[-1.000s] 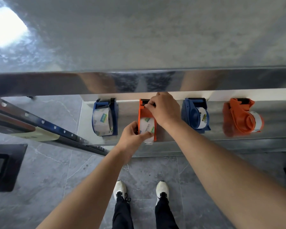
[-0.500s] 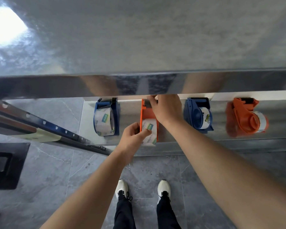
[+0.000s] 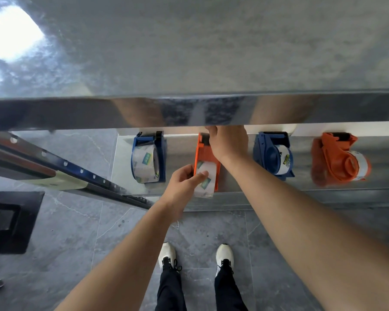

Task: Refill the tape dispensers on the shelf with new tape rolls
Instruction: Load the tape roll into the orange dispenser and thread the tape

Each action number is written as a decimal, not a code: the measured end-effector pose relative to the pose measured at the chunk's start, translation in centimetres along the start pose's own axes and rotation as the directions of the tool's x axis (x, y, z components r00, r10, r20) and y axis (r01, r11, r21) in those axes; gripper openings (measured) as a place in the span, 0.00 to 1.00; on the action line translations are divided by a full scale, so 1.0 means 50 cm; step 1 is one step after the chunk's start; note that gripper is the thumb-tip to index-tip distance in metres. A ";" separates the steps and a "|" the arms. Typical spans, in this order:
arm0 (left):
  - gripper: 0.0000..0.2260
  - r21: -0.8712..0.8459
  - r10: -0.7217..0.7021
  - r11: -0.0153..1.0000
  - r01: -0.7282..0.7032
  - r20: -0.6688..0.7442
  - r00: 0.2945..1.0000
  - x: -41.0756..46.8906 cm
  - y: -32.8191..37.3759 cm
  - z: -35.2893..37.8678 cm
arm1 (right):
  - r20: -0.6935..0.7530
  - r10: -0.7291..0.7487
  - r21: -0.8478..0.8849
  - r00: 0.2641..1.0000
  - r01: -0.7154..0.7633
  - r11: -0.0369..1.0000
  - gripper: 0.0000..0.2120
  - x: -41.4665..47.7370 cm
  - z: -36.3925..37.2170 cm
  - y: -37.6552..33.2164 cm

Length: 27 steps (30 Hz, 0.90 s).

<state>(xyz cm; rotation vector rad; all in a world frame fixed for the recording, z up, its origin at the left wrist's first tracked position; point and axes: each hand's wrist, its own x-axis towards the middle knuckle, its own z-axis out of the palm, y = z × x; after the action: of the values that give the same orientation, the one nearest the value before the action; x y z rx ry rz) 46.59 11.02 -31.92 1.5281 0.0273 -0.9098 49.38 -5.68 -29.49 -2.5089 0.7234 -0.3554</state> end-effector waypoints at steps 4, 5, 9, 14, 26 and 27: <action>0.08 0.017 0.000 1.000 0.000 0.017 1.000 -0.003 -0.001 -0.007 | -0.005 0.083 0.040 0.997 -0.083 0.996 0.12 0.001 0.006 0.001; 0.08 0.014 0.005 1.000 -0.005 0.004 1.000 -0.004 0.000 -0.005 | 0.007 0.076 0.041 0.997 -0.077 0.996 0.12 -0.001 0.005 0.002; 0.18 0.031 0.026 0.999 -0.024 -0.054 0.998 -0.007 0.009 0.022 | 0.023 0.016 0.036 1.000 -0.016 0.999 0.13 0.000 -0.007 0.002; 0.16 0.039 0.035 0.999 -0.032 -0.078 0.996 -0.004 0.014 0.021 | 0.006 0.093 0.049 0.996 -0.094 0.994 0.10 0.007 -0.007 0.005; 0.11 0.090 -0.006 0.996 0.002 0.040 0.999 -0.008 0.009 -0.003 | 0.198 0.346 0.169 0.917 -0.380 0.910 0.09 0.020 -0.010 0.004; 0.18 0.088 -0.015 0.996 0.015 0.004 1.000 -0.005 0.013 0.003 | 0.218 0.342 0.195 0.914 -0.384 0.903 0.09 0.020 -0.012 0.004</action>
<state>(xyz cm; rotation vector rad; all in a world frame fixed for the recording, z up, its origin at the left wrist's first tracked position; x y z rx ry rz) 46.67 10.91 -31.22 1.6096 -0.0049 -0.9368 49.89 -6.59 -29.00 -2.0943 0.9928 -0.0721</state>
